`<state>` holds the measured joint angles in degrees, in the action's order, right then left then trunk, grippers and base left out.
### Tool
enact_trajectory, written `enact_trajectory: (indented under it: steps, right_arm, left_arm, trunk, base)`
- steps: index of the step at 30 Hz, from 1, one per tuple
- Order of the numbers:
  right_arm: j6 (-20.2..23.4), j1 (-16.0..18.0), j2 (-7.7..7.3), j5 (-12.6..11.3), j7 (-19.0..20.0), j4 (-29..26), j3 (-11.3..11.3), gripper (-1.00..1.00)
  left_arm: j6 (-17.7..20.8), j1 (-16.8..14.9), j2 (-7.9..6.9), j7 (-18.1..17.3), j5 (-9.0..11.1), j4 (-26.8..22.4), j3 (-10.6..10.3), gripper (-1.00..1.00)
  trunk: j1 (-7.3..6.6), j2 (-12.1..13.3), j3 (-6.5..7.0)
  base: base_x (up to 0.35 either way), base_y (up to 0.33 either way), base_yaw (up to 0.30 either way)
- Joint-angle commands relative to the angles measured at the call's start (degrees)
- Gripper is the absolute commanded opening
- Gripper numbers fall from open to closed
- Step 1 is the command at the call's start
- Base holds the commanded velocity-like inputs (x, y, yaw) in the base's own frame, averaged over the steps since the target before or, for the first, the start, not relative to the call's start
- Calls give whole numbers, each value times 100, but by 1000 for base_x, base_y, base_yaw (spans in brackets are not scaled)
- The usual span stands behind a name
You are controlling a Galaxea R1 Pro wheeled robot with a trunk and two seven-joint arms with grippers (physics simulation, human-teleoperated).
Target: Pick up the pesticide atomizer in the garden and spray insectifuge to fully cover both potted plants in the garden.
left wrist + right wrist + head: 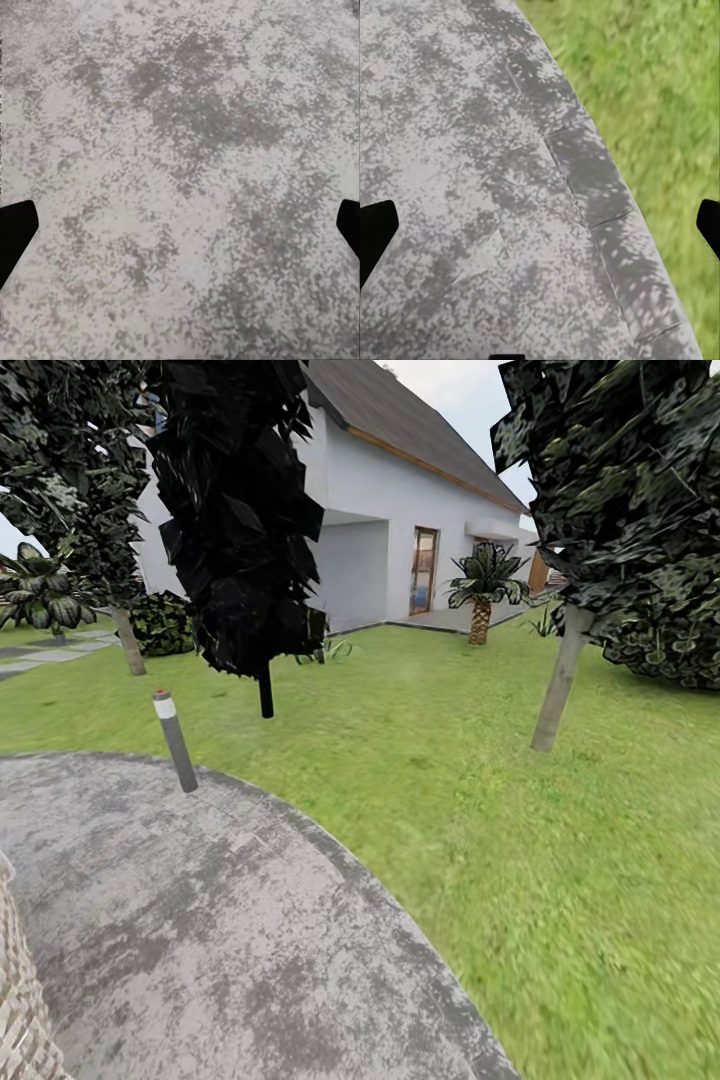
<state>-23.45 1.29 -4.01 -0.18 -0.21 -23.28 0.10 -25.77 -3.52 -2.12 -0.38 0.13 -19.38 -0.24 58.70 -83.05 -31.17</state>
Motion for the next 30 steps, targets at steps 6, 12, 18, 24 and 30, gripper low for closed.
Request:
enact_trajectory:
  steps: [6, 12, 18, 24, 30]
  right_arm:
    - [-7, 3, 12, -14, 31, -17, 4, 100]
    - [-9, 3, 37, -10, 28, -24, -3, 100]
    - [-14, 3, 32, -4, 3, -27, -9, 100]
    - [-23, 3, 40, 0, -11, -35, -11, 100]
    - [-12, 3, 38, 9, -14, 2, -16, 100]
  left_arm:
    - [47, -22, -26, -29, -51, -17, -15, 100]
    - [12, -13, -95, -16, -9, -25, 28, 100]
    - [58, -32, -126, 91, -31, -76, 32, 100]
    - [56, -27, -117, 200, -1, -171, 21, 100]
    - [64, -53, -128, 158, 30, -183, 18, 100]
  trunk:
    - [3, -2, -5]
    - [3, -2, -5]
    - [3, -2, -10]
    - [3, -2, -30]
    - [3, -2, -61]
  base:
    - [337, -13, 0]
    - [339, -1, 129]
    - [339, 0, 266]
    - [340, 0, 269]
    - [340, 0, 238]
